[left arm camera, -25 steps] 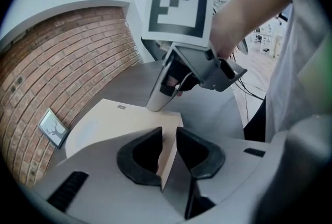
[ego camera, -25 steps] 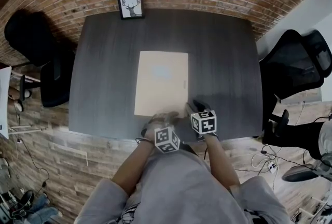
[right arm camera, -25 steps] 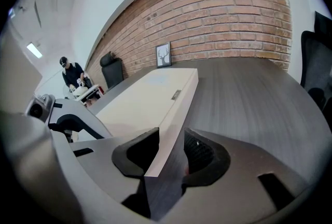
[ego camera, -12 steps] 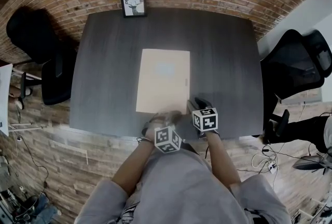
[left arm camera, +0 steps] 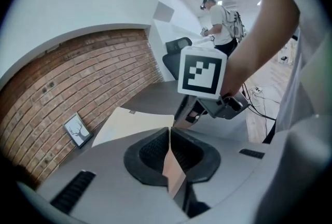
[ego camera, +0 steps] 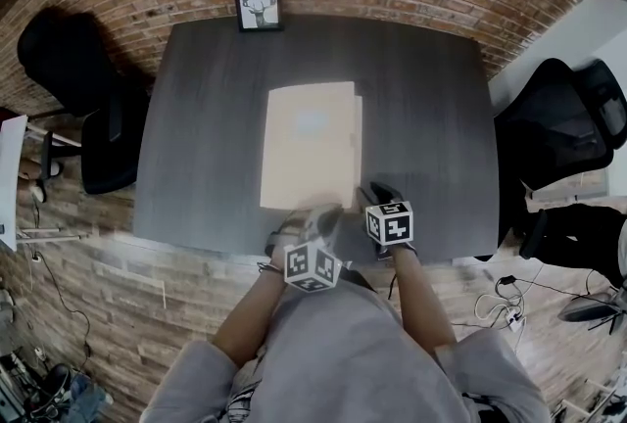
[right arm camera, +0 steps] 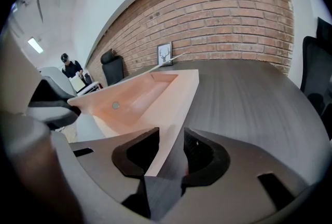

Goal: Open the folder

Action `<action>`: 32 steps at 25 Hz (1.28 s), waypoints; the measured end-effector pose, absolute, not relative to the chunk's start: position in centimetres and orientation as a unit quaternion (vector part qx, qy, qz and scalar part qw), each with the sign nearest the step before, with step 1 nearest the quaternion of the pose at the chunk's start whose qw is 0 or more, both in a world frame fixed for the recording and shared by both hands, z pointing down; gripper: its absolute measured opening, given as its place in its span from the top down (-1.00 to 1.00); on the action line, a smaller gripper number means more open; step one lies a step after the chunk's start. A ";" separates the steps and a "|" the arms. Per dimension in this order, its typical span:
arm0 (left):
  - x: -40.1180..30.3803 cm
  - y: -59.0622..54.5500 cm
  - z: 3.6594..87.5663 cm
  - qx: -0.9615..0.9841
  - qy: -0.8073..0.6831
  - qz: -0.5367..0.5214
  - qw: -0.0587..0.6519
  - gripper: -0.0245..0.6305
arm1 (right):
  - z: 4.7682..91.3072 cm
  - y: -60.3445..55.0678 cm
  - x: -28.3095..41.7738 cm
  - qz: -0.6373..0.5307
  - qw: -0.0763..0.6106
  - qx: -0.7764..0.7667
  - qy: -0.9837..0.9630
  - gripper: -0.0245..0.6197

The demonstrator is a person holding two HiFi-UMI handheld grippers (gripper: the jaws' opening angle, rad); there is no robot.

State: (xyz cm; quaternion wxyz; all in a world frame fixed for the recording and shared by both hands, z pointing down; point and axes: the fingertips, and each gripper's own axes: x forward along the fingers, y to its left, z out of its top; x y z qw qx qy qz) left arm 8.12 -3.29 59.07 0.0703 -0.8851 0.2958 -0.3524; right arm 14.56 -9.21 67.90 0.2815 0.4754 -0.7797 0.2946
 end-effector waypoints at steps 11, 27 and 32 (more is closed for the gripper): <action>3.9 -4.1 53.3 -0.868 0.402 -0.282 0.068 0.92 | 67.9 -9.3 14.8 0.292 0.284 0.472 -0.782 0.54; -5.8 -4.8 49.0 -0.807 0.547 -0.221 0.035 0.93 | 68.0 -9.4 14.4 0.290 0.298 0.462 -0.783 0.54; -9.5 -5.0 48.5 -0.779 0.592 -0.207 0.018 0.93 | 68.1 -9.5 14.4 0.292 0.298 0.458 -0.785 0.54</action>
